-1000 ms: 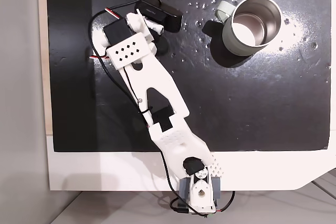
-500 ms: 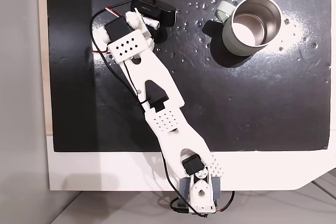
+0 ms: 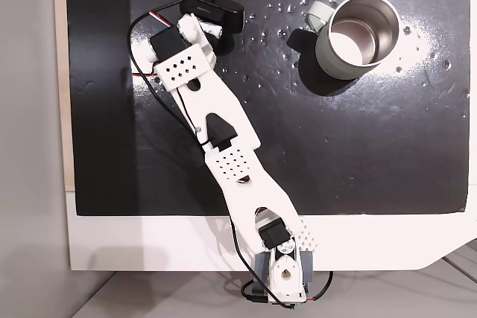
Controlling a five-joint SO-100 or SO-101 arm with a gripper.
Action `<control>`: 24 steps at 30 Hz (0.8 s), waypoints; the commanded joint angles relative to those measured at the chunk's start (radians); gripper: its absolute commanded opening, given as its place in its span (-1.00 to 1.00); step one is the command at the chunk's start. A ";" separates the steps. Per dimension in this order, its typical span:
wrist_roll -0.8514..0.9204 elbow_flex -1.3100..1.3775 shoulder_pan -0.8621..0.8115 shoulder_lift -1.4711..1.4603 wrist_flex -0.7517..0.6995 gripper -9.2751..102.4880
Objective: Grasp a pengrip and put it in the cup.
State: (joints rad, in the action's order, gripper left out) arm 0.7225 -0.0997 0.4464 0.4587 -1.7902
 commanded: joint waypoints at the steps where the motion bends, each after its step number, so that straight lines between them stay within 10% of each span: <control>1: 0.000 0.057 -0.021 0.006 -0.009 -0.80; 24: -0.169 -0.267 -0.199 0.721 -0.014 -0.83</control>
State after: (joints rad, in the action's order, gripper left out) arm 0.5660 -0.3237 0.3007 0.9695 -1.7948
